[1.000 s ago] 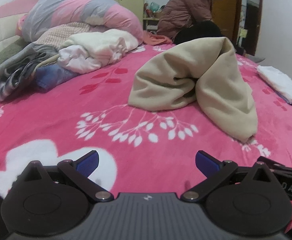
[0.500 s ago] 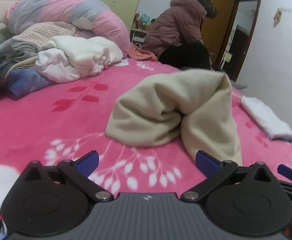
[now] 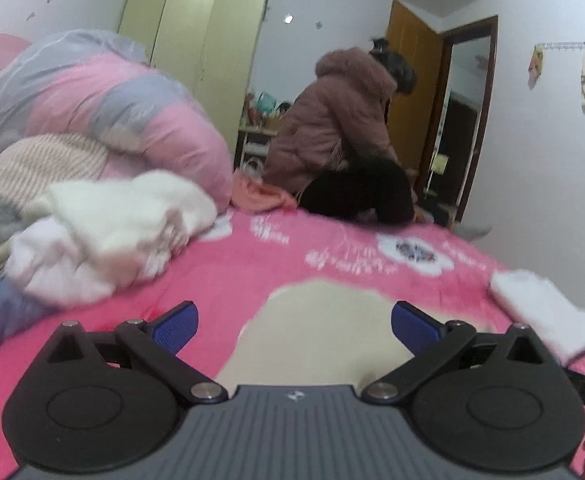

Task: Fold clothes
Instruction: 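Move both tools to the beige hoodie and close the right gripper on it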

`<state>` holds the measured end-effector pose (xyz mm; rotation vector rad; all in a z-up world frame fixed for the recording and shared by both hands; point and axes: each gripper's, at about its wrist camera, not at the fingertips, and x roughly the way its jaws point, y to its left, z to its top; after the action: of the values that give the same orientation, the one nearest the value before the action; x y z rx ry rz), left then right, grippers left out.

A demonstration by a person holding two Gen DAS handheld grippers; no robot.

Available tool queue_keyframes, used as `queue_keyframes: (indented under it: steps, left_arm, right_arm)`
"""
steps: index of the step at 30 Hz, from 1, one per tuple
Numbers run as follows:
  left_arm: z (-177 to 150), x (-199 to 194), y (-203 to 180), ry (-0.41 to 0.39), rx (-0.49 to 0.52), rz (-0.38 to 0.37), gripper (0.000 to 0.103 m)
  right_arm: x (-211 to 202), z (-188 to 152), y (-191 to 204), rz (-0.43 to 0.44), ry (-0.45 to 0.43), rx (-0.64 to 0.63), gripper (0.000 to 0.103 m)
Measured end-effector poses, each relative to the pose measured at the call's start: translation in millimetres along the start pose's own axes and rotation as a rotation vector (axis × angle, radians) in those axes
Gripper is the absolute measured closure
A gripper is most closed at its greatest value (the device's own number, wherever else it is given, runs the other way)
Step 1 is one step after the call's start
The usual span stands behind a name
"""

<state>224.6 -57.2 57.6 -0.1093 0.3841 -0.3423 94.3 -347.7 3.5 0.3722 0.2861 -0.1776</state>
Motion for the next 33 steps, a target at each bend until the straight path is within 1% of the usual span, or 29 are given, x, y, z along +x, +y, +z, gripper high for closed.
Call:
queue_keyframes:
  steps: [1,2,3,4,5,6,8,10,11,12,13,15,17,18,19,20,21,22,23,27,33]
  left_arm:
    - [6,14,-3,0.017,-0.002,-0.014,0.003]
    - [11,27,-6,0.04,-0.005,-0.03,0.015]
    - [14,42,-9,0.081,-0.012,-0.054,0.024]
    - [15,56,-12,0.129,-0.021,-0.082,0.037]
    - [15,70,-15,0.18,-0.03,-0.1,0.043]
    - [13,82,-17,0.231,-0.039,-0.114,0.045]
    - [7,103,-24,0.32,-0.041,-0.135,0.056]
    - [-5,111,-31,0.361,0.0,-0.139,0.057]
    - [-12,111,-33,0.372,0.028,-0.138,0.059]
    - [-18,109,-35,0.381,0.056,-0.135,0.06]
    - [-24,107,-37,0.39,0.084,-0.132,0.062]
    - [-32,103,-38,0.402,0.106,-0.131,0.063]
    - [-36,98,-38,0.408,0.11,-0.13,0.064]
    - [-37,94,-38,0.408,0.111,-0.126,0.065]
    - [-38,91,-40,0.406,0.119,-0.123,0.065]
    - [-40,86,-42,0.404,0.13,-0.118,0.066]
    - [-41,82,-44,0.401,0.145,-0.115,0.066]
    - [-42,76,-48,0.397,0.161,-0.112,0.066]
    - [-43,71,-50,0.395,0.17,-0.112,0.066]
    - [-49,54,-54,0.388,0.191,-0.121,0.067]
    - [-63,18,-43,0.369,0.196,-0.153,0.07]
  right_arm:
    - [14,6,-10,0.021,0.015,0.047,0.001]
    - [29,12,-20,0.042,0.032,0.09,0.001]
    - [50,18,-28,0.061,0.061,0.113,0.001]
    - [68,24,-33,0.076,0.091,0.123,0.001]
    - [87,29,-38,0.084,0.121,0.133,0.001]
    - [105,32,-42,0.067,0.146,0.139,0.001]
    - [143,39,-52,0.03,0.197,0.15,0.001]
    - [177,37,-66,-0.02,0.262,0.163,0.004]
    - [189,32,-73,-0.034,0.309,0.193,0.007]
    - [193,27,-77,-0.01,0.334,0.229,0.011]
    - [195,22,-80,0.02,0.354,0.259,0.012]
    - [186,18,-77,0.128,0.358,0.272,0.019]
    - [179,12,-76,0.211,0.376,0.32,0.029]
    - [176,9,-74,0.231,0.391,0.335,0.047]
    - [172,8,-74,0.243,0.399,0.355,0.06]
    - [168,7,-75,0.269,0.405,0.386,0.066]
    - [162,7,-74,0.311,0.408,0.424,0.078]
    - [156,6,-72,0.344,0.406,0.444,0.084]
    - [150,7,-67,0.367,0.397,0.443,0.085]
    - [111,19,-42,0.454,0.342,0.362,0.09]
    - [57,24,-1,0.524,0.314,0.248,0.09]
